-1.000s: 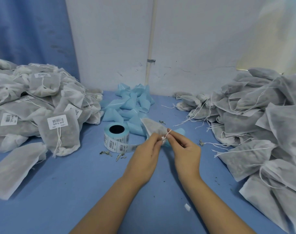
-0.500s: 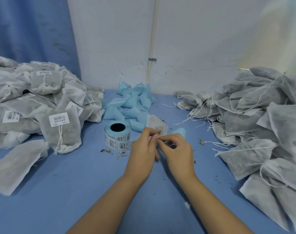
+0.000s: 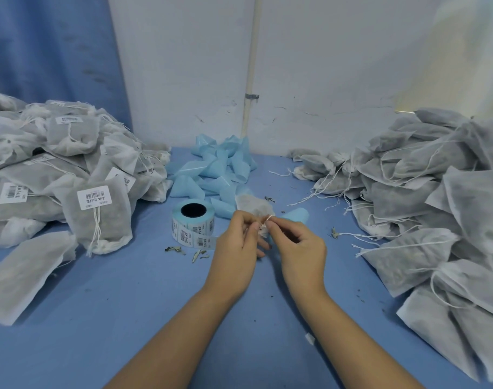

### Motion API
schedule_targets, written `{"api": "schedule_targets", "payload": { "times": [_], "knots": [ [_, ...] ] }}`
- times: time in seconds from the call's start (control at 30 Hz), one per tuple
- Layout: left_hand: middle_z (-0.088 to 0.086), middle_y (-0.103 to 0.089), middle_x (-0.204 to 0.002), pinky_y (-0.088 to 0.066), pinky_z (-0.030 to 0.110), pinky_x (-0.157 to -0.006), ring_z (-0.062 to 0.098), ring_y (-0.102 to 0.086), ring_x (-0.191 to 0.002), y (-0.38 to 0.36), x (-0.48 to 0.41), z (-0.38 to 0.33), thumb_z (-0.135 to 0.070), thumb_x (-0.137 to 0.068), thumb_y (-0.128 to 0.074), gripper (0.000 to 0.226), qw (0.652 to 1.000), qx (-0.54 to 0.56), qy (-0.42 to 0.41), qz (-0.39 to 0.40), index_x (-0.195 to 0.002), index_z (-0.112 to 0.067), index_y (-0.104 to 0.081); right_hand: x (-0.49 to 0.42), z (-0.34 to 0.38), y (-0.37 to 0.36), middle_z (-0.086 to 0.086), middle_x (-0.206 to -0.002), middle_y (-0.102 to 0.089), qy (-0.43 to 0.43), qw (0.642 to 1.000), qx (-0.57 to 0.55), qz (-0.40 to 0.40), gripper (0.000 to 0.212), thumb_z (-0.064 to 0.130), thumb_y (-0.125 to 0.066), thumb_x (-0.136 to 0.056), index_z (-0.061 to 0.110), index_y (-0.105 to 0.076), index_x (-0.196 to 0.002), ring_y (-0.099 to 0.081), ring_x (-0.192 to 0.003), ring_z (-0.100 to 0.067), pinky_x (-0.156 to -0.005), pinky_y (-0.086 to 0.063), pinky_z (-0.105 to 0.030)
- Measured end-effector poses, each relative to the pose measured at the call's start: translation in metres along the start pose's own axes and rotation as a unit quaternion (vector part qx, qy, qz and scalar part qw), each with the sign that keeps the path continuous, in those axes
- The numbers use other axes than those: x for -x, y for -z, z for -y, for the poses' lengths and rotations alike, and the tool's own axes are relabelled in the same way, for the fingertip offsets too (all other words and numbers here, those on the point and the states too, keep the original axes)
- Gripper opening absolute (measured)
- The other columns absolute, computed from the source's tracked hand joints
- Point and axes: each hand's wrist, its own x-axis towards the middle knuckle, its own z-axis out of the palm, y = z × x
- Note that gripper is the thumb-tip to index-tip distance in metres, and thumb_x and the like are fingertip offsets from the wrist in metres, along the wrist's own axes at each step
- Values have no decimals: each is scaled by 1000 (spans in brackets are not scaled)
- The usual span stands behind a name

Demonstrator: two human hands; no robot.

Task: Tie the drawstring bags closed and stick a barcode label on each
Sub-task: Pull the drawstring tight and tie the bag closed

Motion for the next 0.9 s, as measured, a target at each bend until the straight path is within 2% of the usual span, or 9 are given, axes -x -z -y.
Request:
{"api": "schedule_targets", "payload": {
  "times": [0.13, 0.27, 0.4, 0.53, 0.63, 0.77, 0.83, 0.9],
  "knots": [
    [2, -65, -61, -52, 26, -63, 18, -65, -60, 1, -2, 3, -19, -101, -42, 11, 1000, -9, 17, -15, -91, -21, -48, 0, 1, -1, 14, -85, -73, 3, 1000, -19, -5, 26, 10, -73, -82, 36, -72, -80, -66, -80, 0, -73, -47, -11],
    [5, -64, -58, -47, 16, -57, 14, -61, -55, 2, -2, 4, -20, -101, -42, 14, 1000, -15, 9, -25, -88, -24, -46, 2, 1, -5, 13, -83, -71, 27, 1000, -3, -6, 30, 9, -72, -83, 39, -70, -80, -62, -73, -2, -71, -47, -13],
    [10, -64, -57, -45, 14, -53, 13, -59, -52, 1, -1, 3, -19, -101, -42, 15, 1000, -16, 9, -11, -87, -23, -47, 0, 1, -2, 12, -83, -73, 5, 1000, -23, -13, 27, 11, -75, -80, 37, -72, -76, -65, -76, -6, -71, -47, -14],
    [8, -62, -56, -43, 15, -52, 10, -56, -48, 3, -2, 3, -20, -101, -42, 14, 999, -18, 16, -31, -88, -23, -47, 0, 3, 0, 12, -82, -74, -3, 999, -24, 34, 18, 14, -76, -78, 31, -76, -73, -66, -84, -2, -74, -47, -13],
    [5, -62, -59, -41, 14, -51, 9, -57, -48, 4, -1, 3, -24, -100, -44, 14, 998, -44, -2, -46, -87, -25, -47, 1, 4, -1, 12, -80, -72, 26, 998, 28, 55, 14, 18, -77, -78, 30, -76, -73, -63, -85, -8, -73, -44, -18],
    [-5, -59, -56, -41, 14, -52, 4, -53, -48, 1, 2, 1, -19, -99, -47, 11, 998, -56, -37, -21, -91, -23, -55, 2, 3, -3, 11, -76, -67, 66, 992, 93, 52, 24, 15, -74, -79, 35, -70, -68, -57, -78, -12, -70, -43, -22],
    [-9, -59, -56, -42, 13, -53, 3, -53, -49, 1, 3, -1, -15, -99, -47, 13, 999, -36, -34, 1, -92, -21, -56, 3, 2, -3, 11, -76, -64, 54, 994, 81, 46, 20, 11, -73, -78, 28, -69, -69, -54, -71, -8, -67, -42, -19],
    [-10, -62, -67, -43, 10, -58, 2, -57, -59, 1, 3, -3, -11, -99, -47, 19, 999, -26, -36, 12, -88, -25, -54, 2, 1, -3, 10, -79, -62, 34, 997, 60, 44, 15, 8, -74, -78, 21, -68, -72, -52, -67, -6, -65, -41, -15]
  ]
}}
